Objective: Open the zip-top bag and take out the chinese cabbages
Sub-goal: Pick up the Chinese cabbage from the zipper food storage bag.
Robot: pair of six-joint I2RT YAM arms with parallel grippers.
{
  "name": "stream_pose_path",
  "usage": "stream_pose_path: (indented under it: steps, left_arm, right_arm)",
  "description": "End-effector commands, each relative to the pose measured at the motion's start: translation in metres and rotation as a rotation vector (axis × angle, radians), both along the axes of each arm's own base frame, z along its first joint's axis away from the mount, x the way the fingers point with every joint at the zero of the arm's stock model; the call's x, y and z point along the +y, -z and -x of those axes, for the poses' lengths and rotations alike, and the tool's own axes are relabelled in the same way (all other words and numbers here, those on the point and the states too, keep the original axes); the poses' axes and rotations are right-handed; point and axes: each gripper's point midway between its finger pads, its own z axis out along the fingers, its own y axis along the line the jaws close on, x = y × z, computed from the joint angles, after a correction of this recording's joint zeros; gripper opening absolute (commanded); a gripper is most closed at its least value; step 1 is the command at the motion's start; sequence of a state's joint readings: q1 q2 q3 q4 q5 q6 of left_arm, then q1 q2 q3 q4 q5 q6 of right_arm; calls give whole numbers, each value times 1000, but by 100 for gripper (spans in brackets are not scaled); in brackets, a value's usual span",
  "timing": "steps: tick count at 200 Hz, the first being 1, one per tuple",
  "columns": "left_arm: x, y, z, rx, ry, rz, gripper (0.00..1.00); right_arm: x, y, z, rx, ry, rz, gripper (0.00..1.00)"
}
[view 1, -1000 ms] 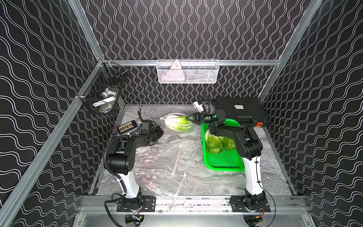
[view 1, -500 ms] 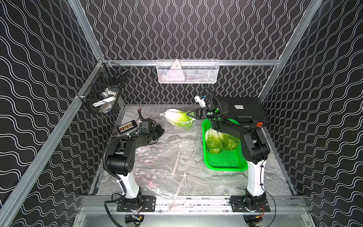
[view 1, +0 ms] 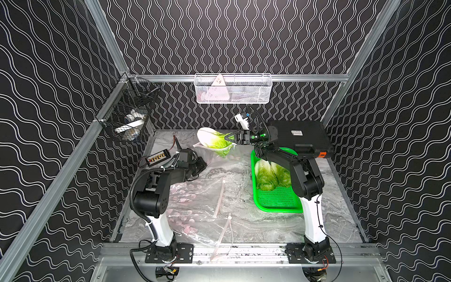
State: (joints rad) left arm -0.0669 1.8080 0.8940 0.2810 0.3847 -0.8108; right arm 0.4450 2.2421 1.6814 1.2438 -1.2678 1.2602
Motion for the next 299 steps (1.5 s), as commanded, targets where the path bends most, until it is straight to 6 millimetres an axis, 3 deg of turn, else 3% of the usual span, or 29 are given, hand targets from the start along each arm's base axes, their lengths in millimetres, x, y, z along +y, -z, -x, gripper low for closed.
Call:
stream_pose_path:
  steps: [1,5,9,35,61,65,90,142,174,208,236,247,270,299]
  left_arm:
    - [-4,-11,2,-25,10,15,83]
    - [-4,-15,2,-30,11,15,96]
    - [-4,-19,3,-39,11,17,99]
    - [-6,-51,6,-106,17,34,99]
    - [-9,-79,10,-157,32,32,99]
    - [-10,-83,10,-167,36,30,99]
    - [-19,-104,15,-219,59,42,99]
    - [-27,-110,23,-242,73,96,99]
    - [-25,-111,32,-249,74,87,99]
    - [-26,-125,38,-304,76,116,99]
    - [-32,-151,50,-404,117,157,99]
    - [-35,-162,57,-454,138,176,99]
    - [-41,-184,72,-543,188,220,99]
    - [-49,-207,89,-646,263,251,99]
  right_arm:
    - [3,9,0,-24,-1,4,0]
    - [2,11,1,-19,-4,5,0]
    - [2,11,2,-18,-7,3,0]
    - [0,14,6,-9,-12,-6,0]
    - [2,2,2,-15,-20,-30,0]
    - [13,0,10,-14,-48,-32,0]
    - [29,-15,12,-27,-85,-55,0]
    - [62,-32,20,-68,-127,-64,0]
    - [59,-44,18,-77,-82,-74,0]
    - [44,-54,12,-18,-28,-142,0]
    - [20,-69,-14,155,-11,-285,0]
    - [21,-70,-16,181,-35,-284,0]
    - [36,-78,9,74,-103,-242,0]
    - [47,-82,12,29,-114,-204,0]
